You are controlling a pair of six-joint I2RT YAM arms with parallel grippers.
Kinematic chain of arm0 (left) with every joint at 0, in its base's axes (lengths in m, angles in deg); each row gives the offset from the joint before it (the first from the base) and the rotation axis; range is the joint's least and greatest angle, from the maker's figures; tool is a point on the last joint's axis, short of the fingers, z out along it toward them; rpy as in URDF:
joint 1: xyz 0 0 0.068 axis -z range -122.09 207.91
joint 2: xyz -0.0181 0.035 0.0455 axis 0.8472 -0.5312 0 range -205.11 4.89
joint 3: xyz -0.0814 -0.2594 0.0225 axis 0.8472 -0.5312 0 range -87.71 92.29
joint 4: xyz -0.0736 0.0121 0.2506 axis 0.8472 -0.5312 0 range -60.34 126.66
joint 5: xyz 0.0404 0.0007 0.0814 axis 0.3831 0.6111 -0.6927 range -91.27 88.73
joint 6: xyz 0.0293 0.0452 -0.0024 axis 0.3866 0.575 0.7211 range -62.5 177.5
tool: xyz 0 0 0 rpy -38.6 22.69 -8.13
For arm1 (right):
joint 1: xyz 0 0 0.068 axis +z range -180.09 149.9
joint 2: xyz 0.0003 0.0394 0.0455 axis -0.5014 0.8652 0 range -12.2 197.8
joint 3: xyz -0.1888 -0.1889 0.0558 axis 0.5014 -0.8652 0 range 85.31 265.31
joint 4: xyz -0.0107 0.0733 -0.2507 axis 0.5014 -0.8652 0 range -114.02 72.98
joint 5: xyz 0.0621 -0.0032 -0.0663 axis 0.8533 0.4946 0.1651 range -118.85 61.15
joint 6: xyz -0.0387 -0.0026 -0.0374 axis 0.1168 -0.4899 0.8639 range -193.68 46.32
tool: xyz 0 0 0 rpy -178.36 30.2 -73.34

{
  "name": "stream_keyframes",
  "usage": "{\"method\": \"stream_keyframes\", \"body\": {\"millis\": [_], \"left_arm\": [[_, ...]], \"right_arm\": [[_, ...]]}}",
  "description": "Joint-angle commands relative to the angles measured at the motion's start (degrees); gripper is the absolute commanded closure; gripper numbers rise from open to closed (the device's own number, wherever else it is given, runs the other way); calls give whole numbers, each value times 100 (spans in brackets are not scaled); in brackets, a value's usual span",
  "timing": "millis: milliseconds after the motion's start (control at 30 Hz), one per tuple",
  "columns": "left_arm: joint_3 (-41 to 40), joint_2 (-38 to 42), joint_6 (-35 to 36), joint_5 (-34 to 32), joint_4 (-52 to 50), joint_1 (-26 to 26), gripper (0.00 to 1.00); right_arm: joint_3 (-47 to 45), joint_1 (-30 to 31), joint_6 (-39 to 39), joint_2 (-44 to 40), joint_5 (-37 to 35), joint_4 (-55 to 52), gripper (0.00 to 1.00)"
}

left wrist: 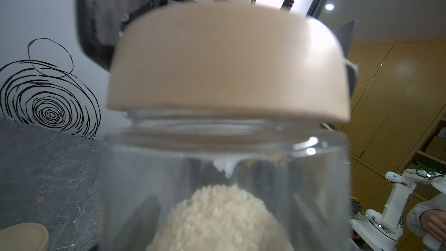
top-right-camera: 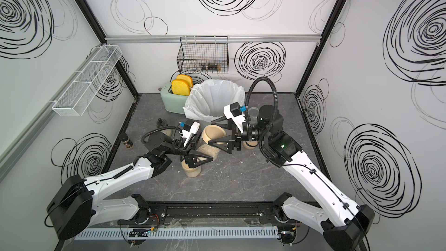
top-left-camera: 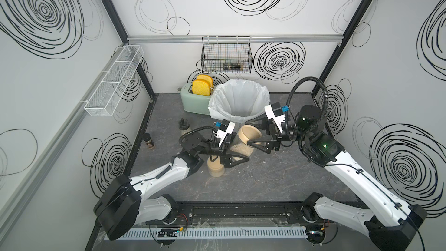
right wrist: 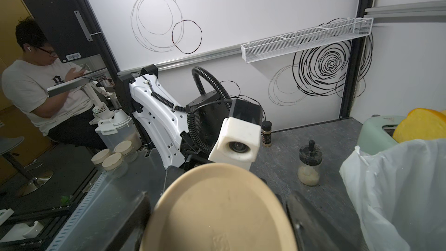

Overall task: Empty moldy rice from jars
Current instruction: Unscrew the lid from the jar.

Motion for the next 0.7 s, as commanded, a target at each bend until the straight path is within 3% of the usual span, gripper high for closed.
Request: {"method": "stream_keyframes", "body": {"millis": [0,100,433,667], "left_arm": [[263,312,-57,-181,1030,41,16],[254,370,60,-229,879,46,16],[166,481,325,-580,710,4,16],[226,934,1268,-1073,-506,-118,15]], "right_arm": [[-132,120,433,156,14,-649,9],[-147,111,437,100,-109,-641,0],[-172,102,432,-65,-377,-667,2],[-380,4,377,-301,-537,-774,2]]}}
